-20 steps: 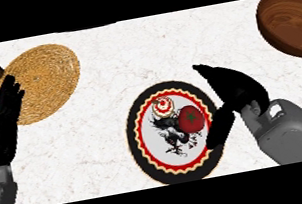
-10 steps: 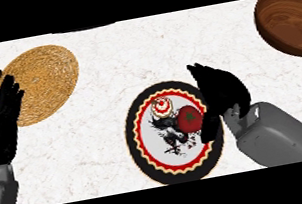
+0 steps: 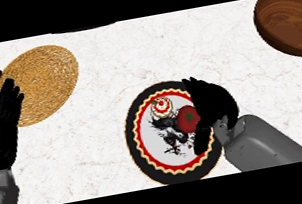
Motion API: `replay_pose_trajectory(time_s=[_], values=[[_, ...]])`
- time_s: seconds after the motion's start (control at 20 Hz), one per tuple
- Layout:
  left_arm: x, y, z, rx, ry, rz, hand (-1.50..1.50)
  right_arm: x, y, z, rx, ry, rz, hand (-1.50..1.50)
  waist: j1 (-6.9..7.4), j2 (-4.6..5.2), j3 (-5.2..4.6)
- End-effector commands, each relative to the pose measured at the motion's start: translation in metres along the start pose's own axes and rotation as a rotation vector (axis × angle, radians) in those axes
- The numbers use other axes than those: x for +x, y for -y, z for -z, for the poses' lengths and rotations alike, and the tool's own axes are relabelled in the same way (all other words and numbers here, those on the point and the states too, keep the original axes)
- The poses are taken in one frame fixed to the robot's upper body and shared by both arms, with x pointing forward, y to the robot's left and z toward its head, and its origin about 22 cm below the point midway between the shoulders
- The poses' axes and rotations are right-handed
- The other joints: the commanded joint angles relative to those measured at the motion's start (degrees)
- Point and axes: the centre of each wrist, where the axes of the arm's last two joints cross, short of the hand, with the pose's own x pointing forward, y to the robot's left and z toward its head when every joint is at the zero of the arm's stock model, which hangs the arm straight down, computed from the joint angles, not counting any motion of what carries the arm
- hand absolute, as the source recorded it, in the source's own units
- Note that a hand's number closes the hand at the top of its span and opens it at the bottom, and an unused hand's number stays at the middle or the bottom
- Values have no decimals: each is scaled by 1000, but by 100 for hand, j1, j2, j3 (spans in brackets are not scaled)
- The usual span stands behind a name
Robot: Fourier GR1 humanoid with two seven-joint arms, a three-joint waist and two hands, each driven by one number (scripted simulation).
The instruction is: Pick the tomato from the plate and place it in the bowl
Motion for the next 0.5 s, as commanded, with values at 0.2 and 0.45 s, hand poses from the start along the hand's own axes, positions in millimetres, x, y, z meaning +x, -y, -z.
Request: replay_pose_trajectory(time_s=[0.2,0.45], values=[[-6,9,-5,5,1,4,0,2,-29,8,1,-113,-19,-150,-1,7,1],[16,-7,11,-13,-10,-4,0,16,-5,25,13,-125,-18,-150,8,8,2]])
